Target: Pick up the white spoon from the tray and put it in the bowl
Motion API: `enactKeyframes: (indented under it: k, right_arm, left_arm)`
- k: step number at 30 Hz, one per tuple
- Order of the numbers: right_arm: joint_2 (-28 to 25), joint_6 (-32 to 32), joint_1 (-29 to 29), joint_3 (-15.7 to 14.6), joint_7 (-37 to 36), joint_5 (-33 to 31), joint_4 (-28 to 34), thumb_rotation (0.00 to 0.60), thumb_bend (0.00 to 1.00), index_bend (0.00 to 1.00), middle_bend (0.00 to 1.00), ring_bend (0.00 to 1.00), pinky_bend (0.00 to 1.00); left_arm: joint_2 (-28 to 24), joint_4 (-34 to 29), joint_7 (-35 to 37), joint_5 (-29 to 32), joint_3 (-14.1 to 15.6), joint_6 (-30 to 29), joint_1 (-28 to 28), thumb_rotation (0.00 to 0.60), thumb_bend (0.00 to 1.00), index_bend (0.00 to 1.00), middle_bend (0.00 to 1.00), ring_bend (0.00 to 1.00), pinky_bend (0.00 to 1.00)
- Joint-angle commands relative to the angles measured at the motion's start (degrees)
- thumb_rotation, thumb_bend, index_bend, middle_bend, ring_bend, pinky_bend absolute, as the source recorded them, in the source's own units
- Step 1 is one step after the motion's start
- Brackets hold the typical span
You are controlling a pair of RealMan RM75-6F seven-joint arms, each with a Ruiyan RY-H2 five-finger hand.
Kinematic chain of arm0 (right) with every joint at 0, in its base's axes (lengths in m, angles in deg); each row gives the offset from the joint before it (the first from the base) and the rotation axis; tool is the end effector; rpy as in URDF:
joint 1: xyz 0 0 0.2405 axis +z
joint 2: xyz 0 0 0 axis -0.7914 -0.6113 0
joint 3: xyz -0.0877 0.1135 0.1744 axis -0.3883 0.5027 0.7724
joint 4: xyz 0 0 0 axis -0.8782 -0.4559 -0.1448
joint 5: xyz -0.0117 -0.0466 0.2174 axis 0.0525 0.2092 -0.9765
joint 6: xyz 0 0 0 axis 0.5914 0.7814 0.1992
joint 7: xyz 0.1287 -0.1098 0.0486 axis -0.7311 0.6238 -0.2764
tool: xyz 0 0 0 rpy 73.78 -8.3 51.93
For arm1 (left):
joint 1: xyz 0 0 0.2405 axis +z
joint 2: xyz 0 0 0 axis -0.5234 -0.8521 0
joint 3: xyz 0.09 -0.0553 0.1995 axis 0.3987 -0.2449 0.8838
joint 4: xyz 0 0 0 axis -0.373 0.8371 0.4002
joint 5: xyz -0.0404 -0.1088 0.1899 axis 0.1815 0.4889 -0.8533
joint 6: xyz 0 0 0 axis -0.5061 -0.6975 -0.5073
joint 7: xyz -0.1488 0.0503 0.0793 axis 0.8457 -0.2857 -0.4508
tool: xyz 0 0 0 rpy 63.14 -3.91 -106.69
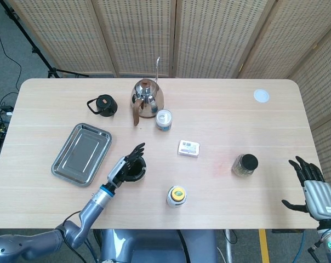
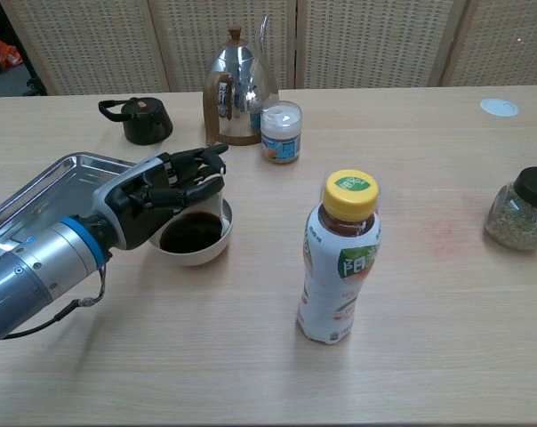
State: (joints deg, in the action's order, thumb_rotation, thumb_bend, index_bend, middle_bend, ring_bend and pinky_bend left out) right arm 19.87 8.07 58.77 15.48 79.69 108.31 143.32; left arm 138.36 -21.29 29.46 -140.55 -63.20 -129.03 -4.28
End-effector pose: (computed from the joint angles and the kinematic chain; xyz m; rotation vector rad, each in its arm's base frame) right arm -0.2994 -0.2157 0.1334 1.3955 -1.0925 0.8733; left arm -0.1277 0.3080 -0.1227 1.0417 2.3542 1.7259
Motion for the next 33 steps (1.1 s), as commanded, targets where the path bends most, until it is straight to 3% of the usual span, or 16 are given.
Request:
enactKeyframes:
  k: [1,22,33]
  right_arm:
    - [0.0,-0.1,0.0,0.0,0.0,0.0,0.0,0.6,0.0,0.04,0.0,0.0,0.0]
    - [0.1,0.1,-0.1,0.0,0.3,-0.2,0.2,0.6,0.0,0.04,0.0,0.0,0.0]
    - [-0.1,0.2,-0.1,0.1,-0.3,-0.2,0.3,0.6,0.0,0.04,0.0,0.0,0.0]
  left_arm:
    - [-0.5,0.1,1.1,-0.1,0.6,-0.6,0.8,0.6,0.5,0.68,0.0,0.0,0.0]
    - [1.5,4.7,-0.6,1.1,-1.3,0.4,-0.5,0.6,0.5,0.68,0.0,0.0,0.0]
    - [1.6,2.5,-1.6,0.4,-1.2,-0.2,-0.9,0.6,0.5,0.68,0.0,0.0,0.0]
